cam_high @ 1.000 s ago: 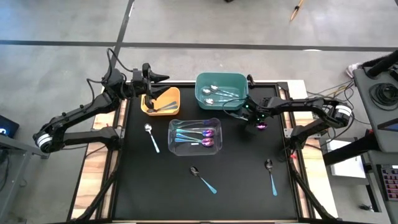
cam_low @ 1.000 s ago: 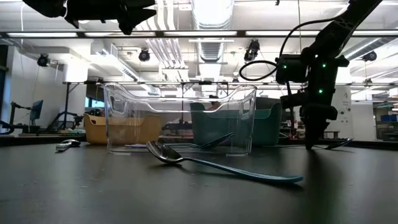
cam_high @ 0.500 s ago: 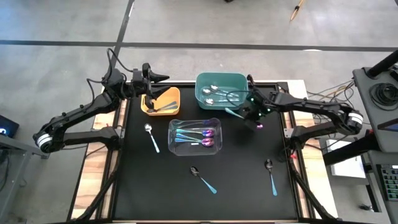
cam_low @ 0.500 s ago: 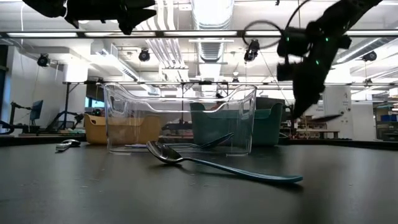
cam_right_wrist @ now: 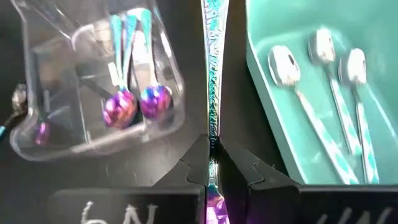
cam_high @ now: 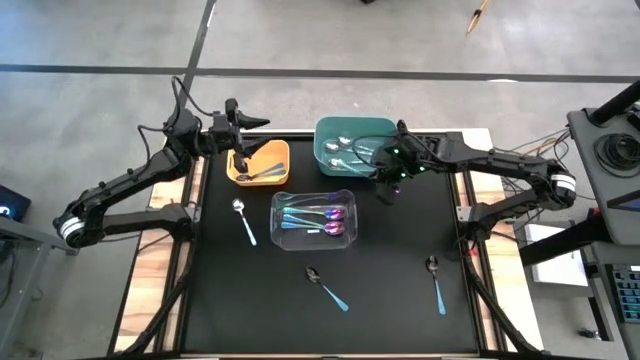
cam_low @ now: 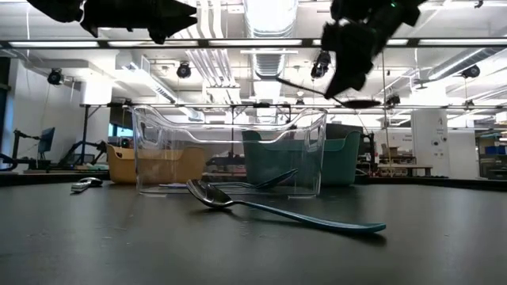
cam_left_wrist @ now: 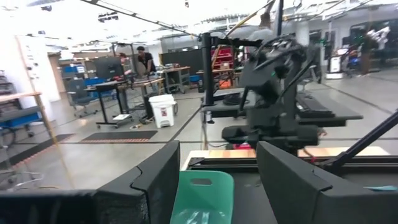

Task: Sort silverware by color (type)
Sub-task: Put the violet spoon into the transparent bin

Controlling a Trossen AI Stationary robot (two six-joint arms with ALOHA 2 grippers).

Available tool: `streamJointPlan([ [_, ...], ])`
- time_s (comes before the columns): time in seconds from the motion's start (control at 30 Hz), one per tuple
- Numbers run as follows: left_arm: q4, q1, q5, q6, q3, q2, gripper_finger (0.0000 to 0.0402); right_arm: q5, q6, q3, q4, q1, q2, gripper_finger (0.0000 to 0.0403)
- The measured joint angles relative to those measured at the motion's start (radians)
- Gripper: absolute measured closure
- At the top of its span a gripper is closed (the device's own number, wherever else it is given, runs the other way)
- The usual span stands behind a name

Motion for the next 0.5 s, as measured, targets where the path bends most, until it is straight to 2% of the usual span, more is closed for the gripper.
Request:
streamJointPlan([
  [0.27,-0.030,0.067,-0.001,0.035,0.000,-0.014,0.0207,-0.001,-0.064,0.206,-0.017,0.066,0.165,0.0390],
  [0.5,-0.058,0.121,0.000,0.049,0.000,-0.016,0.0207,-0.003,-0.089,0.400,-0.120,0.132,0.339,0.0390],
])
